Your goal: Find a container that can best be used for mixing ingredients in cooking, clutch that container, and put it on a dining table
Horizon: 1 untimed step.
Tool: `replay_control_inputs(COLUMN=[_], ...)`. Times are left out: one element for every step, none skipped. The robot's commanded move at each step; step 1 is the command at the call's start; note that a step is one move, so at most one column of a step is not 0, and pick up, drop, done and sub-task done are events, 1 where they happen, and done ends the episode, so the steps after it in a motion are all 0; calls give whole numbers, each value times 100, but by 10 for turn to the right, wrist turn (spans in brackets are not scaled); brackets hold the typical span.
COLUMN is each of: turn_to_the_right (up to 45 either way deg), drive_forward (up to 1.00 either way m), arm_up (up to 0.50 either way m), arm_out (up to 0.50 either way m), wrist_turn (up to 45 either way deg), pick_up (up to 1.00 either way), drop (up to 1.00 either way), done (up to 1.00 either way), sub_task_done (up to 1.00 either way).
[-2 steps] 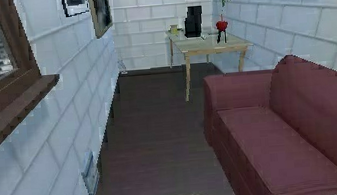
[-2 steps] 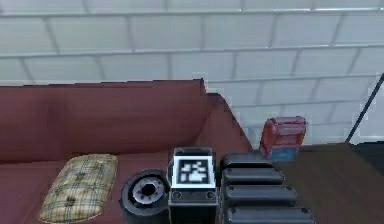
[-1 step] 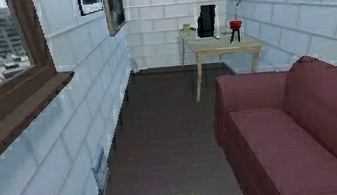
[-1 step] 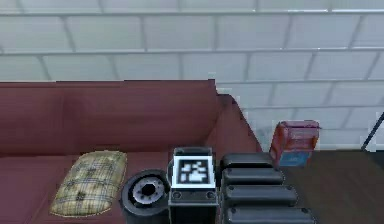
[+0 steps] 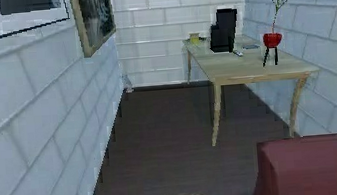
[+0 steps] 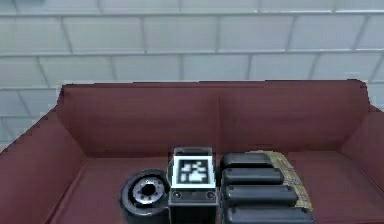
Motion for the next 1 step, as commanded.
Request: replay_control_inputs(turn_to_the_right=[0], drive_forward=[100], arm_up=[0], arm_out=[0], wrist_turn=[0], pick_up=[0], drop=[0], done=[0], sub_task_done=[0])
